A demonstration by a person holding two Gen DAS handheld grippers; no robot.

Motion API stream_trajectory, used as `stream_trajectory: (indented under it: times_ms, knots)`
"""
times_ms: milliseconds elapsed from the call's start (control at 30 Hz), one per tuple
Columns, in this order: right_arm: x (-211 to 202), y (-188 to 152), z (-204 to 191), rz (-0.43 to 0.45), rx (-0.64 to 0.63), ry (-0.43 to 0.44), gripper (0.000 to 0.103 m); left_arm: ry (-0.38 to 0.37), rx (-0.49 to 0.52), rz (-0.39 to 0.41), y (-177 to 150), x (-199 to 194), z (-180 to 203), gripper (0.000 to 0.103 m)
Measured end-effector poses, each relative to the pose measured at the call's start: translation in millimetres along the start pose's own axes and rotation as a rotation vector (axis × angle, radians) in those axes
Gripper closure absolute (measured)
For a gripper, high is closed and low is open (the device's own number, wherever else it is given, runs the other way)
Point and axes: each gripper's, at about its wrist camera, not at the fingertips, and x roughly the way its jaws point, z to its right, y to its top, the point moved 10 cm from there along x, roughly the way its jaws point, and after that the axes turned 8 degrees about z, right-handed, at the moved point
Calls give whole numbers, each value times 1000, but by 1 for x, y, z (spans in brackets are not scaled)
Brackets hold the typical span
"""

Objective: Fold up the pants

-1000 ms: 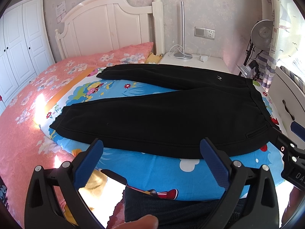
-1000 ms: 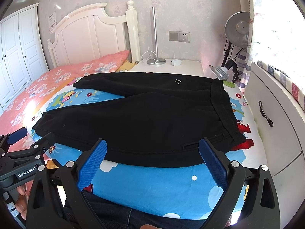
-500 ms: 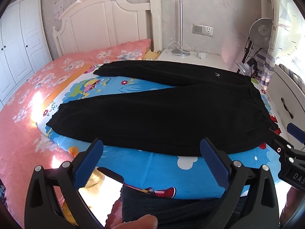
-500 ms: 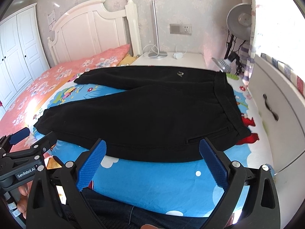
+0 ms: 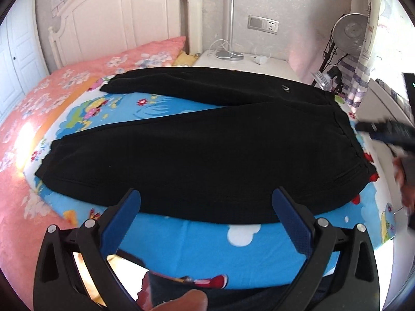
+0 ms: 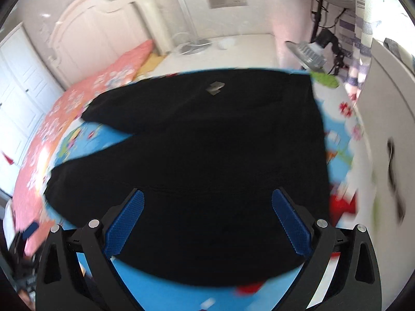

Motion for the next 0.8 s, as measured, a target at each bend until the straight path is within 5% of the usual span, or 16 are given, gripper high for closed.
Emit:
stream_trajectory:
  times_ms: [200,333,400,667,800]
  knots:
    - [84,99,118,-53,75,-99,9,-80,-42,-13,16,36,9,2]
    - [140,121,157,-135,62,-113,27,-81,-62,-30,22,57,2,2]
    - [156,126,163,-153,32,-114,34,-64,-67,-40,23,63,-9,2]
    - [194,132,178,-200,-21,-71,35,52,-144,-71,26,81,-69,2]
    - [195,131,171,-213,-41,-30,53,61,-192,-82,26,82,-82,2]
